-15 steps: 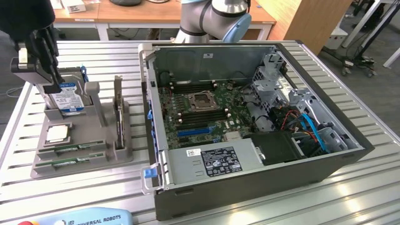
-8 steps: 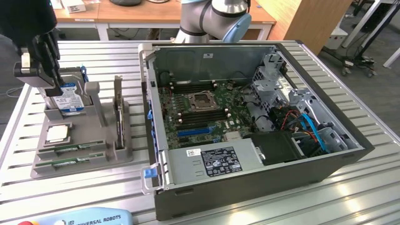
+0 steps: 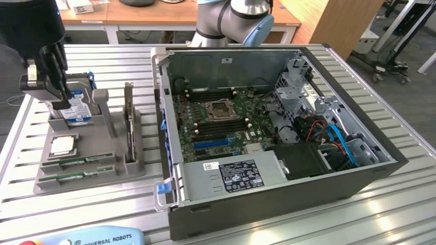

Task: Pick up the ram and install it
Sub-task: 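Pick up the ram and move it above insertion slot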

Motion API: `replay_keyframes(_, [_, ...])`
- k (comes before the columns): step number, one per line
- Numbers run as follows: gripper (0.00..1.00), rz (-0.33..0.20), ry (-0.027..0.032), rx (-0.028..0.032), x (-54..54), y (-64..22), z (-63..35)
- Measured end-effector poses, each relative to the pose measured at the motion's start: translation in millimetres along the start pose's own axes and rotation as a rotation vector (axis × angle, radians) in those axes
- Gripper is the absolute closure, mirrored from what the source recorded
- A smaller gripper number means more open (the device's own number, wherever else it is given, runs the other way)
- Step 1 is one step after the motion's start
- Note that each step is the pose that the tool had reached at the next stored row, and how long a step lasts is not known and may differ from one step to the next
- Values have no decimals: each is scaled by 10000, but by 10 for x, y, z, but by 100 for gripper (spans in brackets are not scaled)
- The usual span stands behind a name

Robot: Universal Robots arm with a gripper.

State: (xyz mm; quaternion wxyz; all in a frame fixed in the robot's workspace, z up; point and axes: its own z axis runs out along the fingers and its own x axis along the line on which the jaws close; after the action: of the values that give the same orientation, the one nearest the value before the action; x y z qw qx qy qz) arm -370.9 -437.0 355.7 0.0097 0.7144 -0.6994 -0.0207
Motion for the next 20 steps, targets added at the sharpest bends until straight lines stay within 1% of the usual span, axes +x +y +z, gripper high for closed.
replay_keyframes(8, [70,0,-1,2,6,0,16])
replay_keyframes(17, [70,0,0,0,105,5,13])
replay_keyframes(20, [70,0,0,0,119,6,13])
